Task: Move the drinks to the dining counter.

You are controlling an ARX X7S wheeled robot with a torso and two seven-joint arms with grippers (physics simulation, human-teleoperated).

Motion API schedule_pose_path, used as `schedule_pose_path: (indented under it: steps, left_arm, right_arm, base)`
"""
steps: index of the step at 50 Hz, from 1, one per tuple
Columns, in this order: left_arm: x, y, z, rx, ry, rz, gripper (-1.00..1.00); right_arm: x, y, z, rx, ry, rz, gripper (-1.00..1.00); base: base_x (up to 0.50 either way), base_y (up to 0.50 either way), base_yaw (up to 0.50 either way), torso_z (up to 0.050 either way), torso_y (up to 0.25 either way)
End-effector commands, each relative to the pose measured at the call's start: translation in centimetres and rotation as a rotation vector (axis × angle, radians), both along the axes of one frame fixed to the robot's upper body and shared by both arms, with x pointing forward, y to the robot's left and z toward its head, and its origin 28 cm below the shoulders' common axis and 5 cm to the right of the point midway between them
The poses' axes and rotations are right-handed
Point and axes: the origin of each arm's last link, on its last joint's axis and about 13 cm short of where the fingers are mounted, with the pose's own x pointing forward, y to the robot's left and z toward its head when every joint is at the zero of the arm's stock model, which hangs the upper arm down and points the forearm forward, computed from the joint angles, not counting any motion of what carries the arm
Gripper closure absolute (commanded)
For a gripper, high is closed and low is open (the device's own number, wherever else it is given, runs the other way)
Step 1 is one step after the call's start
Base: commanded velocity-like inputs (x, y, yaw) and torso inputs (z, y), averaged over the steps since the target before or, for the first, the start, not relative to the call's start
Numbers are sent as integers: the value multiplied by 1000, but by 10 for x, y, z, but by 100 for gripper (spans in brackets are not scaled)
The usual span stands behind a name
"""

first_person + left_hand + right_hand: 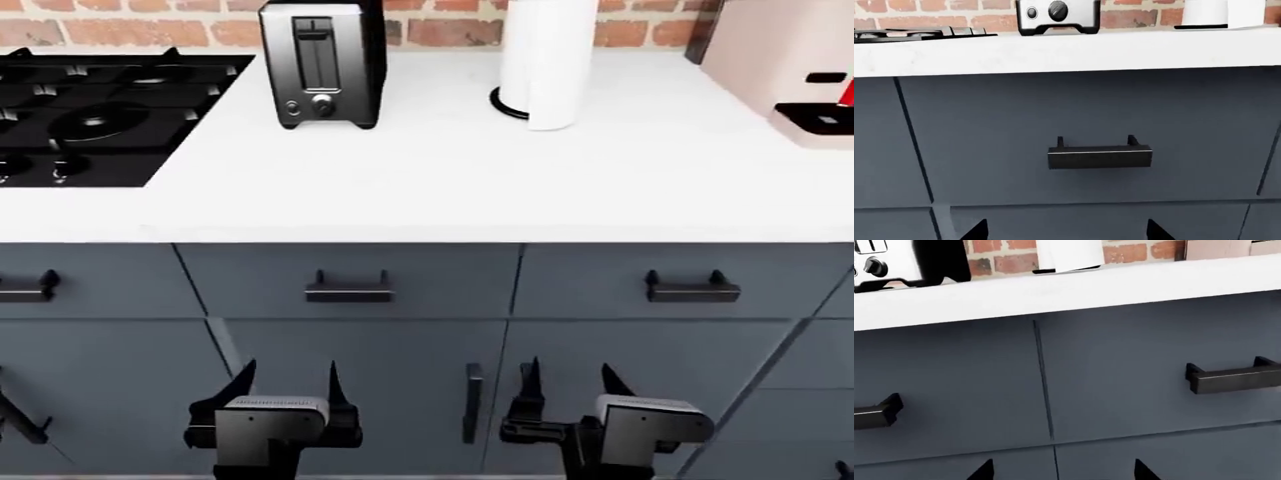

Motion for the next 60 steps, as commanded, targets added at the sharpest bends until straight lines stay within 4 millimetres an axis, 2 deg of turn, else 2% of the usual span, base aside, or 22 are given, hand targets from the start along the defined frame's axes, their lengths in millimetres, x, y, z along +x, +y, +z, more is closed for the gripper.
schedule_pose_path:
  steps: [1, 60]
  left_arm:
    - [-1, 0, 0, -1, 0, -2, -100]
    - [-2, -1, 1, 3, 1, -5, -100]
  right_arm:
    - [0, -1, 1, 40, 10, -22, -100]
    - [0, -3, 0, 40, 16, -63, -100]
  base:
    - [-43, -500, 0, 0, 0]
    - [1, -500, 0, 0, 0]
